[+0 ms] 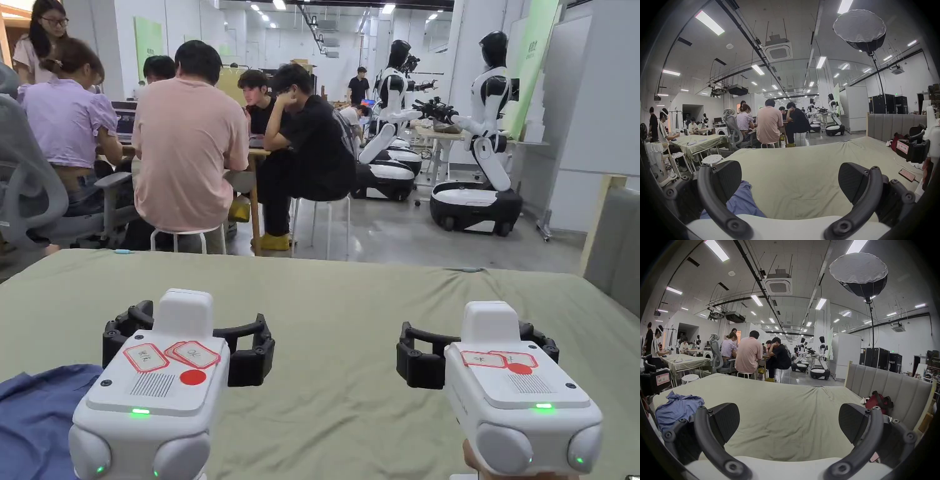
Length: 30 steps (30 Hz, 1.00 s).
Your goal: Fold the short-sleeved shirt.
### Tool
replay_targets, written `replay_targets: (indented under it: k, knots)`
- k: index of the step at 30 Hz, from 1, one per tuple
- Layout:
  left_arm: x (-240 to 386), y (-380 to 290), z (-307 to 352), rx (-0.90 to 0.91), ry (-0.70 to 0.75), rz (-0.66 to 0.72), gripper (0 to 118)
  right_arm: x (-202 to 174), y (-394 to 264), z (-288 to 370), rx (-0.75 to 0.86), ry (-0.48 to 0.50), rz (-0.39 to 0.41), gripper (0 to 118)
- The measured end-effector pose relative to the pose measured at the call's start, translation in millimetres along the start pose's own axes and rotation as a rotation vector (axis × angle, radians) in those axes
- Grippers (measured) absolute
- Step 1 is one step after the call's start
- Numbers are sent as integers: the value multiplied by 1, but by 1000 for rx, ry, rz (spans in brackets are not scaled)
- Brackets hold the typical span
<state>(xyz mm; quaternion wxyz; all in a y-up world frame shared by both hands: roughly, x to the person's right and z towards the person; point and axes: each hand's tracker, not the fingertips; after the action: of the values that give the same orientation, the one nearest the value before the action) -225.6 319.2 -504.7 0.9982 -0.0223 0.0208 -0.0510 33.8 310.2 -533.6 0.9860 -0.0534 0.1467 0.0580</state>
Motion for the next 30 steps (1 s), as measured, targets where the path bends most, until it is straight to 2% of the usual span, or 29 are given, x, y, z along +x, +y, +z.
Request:
replay_targets:
  k: [30]
  knots:
    - [4, 3, 0, 10, -6, -5, 118, 0, 0, 1, 1, 2, 1, 118]
